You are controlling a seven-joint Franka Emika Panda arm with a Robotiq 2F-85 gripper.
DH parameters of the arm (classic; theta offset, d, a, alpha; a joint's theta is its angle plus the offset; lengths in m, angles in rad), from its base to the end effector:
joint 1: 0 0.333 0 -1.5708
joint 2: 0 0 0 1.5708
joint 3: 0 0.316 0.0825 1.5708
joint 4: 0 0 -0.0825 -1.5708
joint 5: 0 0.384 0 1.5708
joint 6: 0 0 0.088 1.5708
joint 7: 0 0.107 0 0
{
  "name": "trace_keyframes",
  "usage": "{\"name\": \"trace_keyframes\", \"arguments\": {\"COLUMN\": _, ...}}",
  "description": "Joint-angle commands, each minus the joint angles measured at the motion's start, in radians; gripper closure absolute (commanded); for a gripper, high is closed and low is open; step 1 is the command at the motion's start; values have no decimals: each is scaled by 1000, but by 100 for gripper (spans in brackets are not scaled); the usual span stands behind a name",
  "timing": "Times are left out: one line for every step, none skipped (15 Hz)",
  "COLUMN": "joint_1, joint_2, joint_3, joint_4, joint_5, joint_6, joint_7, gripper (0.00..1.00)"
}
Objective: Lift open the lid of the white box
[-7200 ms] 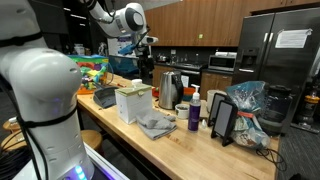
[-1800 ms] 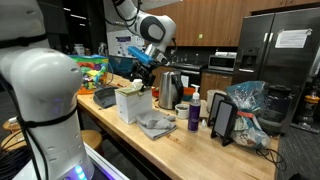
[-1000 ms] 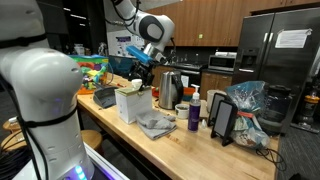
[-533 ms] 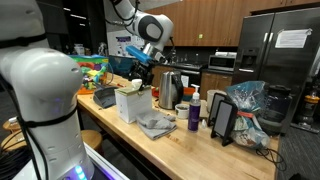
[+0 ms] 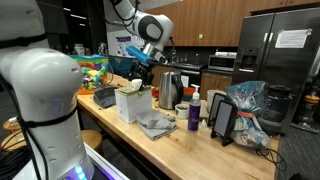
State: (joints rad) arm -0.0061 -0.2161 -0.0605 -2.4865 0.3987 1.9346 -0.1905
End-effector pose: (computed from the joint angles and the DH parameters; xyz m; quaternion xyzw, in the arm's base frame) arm 0.4119 -0.0004 0.3495 -0.9696 0.0387 0.1407 0.1965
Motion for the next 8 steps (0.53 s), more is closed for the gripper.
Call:
{"name": "trace_keyframes", "arguments": {"joint_1": -1, "joint_2": 11, "joint_3": -9, "joint_4": 12, "joint_5": 8, "joint_6": -30, "joint_7": -25, "gripper": 0}}
{"name": "trace_keyframes", "arguments": {"joint_1": -1, "joint_2": 17, "joint_3": -14, "joint_4": 16, "joint_5": 15, "joint_6": -46, "joint_7": -45, "gripper": 0}}
{"name": "trace_keyframes", "arguments": {"joint_1": -2, "joint_2": 20, "joint_3": -18, "joint_4": 19, "joint_5": 17, "joint_6": -60, "joint_7": -60, "gripper": 0}}
{"name": "trace_keyframes", "arguments": {"joint_1": -3, "joint_2": 23, "joint_3": -21, "joint_4": 22, "joint_5": 19, "joint_6": -76, "joint_7": -76, "gripper": 0}}
{"name": "trace_keyframes", "arguments": {"joint_1": -3, "joint_2": 28, "joint_3": -26, "joint_4": 26, "joint_5": 22, "joint_6": -93, "joint_7": -97, "gripper": 0}}
{"name": "trace_keyframes", "arguments": {"joint_1": -4, "joint_2": 31, "joint_3": -29, "joint_4": 28, "joint_5": 25, "joint_6": -106, "joint_7": -111, "gripper": 0}}
{"name": "trace_keyframes", "arguments": {"joint_1": -6, "joint_2": 33, "joint_3": -32, "joint_4": 31, "joint_5": 25, "joint_6": -119, "joint_7": -124, "gripper": 0}}
{"name": "trace_keyframes", "arguments": {"joint_1": -6, "joint_2": 33, "joint_3": -34, "joint_4": 31, "joint_5": 25, "joint_6": -130, "joint_7": -135, "gripper": 0}}
